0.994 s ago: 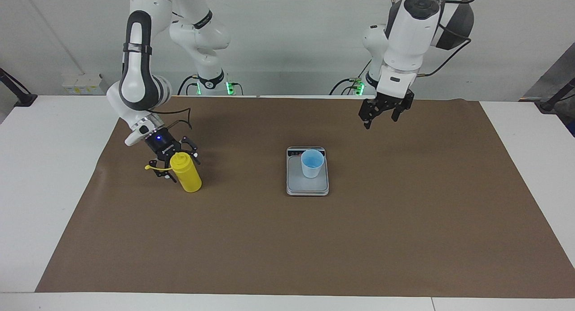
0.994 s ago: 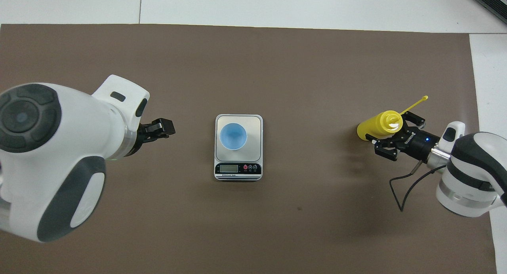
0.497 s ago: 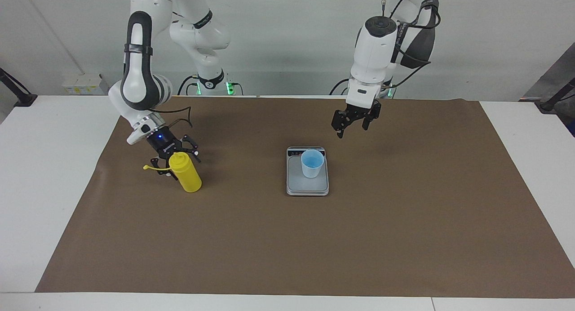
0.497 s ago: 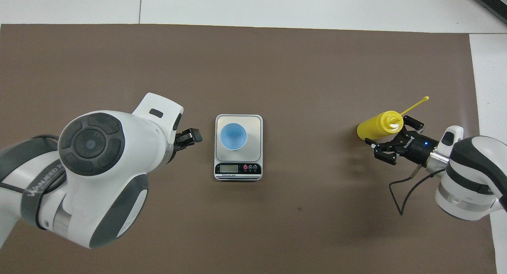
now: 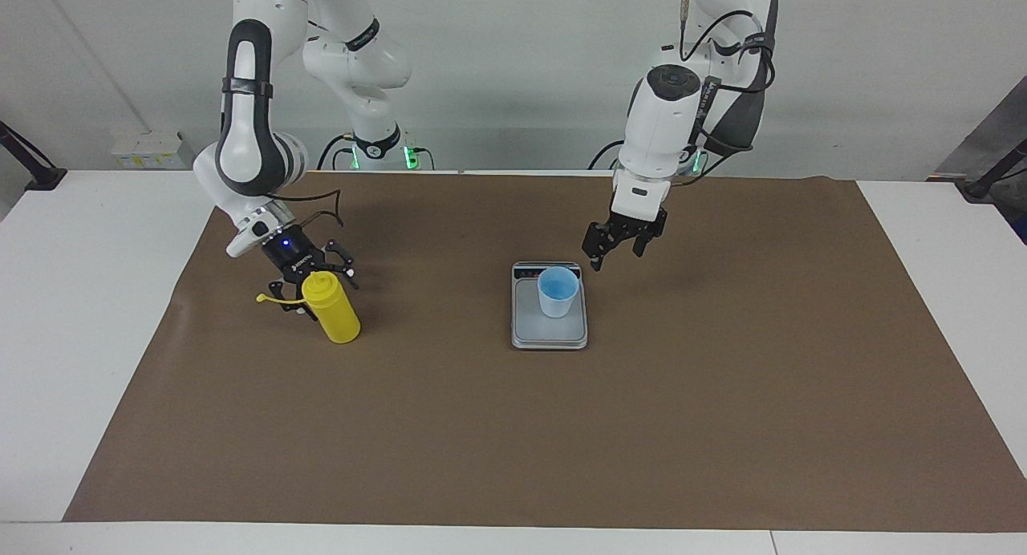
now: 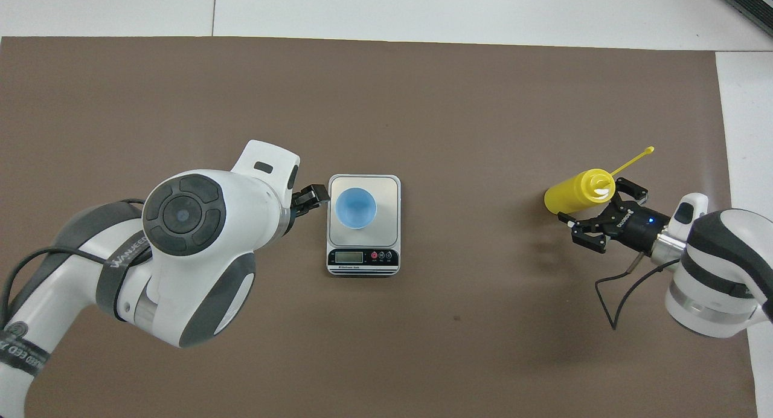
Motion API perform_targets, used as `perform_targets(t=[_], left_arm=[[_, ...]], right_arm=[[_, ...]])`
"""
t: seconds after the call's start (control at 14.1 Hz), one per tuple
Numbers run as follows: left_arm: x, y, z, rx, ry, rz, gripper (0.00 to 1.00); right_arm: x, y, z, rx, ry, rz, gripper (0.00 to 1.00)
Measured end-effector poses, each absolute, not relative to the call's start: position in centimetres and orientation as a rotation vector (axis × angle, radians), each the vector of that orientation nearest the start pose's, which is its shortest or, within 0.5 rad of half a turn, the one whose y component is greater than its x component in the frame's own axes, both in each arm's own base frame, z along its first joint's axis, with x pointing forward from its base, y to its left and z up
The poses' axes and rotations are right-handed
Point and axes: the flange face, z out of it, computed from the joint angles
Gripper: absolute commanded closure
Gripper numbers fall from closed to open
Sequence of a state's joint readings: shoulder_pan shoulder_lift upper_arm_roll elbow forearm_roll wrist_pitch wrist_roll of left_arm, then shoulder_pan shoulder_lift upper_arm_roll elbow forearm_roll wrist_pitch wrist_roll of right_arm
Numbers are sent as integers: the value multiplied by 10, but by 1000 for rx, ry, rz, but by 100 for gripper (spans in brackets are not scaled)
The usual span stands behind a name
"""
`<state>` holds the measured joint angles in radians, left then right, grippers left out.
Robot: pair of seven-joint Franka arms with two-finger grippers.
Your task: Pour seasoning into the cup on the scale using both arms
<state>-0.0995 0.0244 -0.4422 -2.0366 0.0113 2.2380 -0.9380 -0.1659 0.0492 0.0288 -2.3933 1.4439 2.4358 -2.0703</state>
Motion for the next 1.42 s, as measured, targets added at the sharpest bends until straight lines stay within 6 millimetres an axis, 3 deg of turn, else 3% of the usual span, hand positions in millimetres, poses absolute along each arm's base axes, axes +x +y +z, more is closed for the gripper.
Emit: perform_targets(t=[0.28, 0.57, 0.71, 0.85, 0.99, 1.14, 1.42], left_arm=[[482, -308, 443, -3204, -606, -207, 0], [482, -308, 444, -3205, -607, -210, 0], [486, -305, 450, -3188, -574, -205, 0], [497, -297, 470, -3163, -493, -160, 0], [522, -269, 498, -3150, -440, -125, 0], [546, -225, 526, -3152, -402, -95, 0], [572, -109, 581, -3164, -276, 5, 0]], right_arm=[[499, -69, 309, -2361, -965, -1072, 0], [498, -77, 311, -2372, -983, -1027, 0], [497, -83, 310, -2380, -999, -986, 0], [494, -93, 310, -2388, -1000, -944, 0], [491, -103, 309, -2397, -993, -900, 0], [490, -110, 315, -2420, -999, -849, 0], [498, -113, 349, -2482, -994, -801, 0]])
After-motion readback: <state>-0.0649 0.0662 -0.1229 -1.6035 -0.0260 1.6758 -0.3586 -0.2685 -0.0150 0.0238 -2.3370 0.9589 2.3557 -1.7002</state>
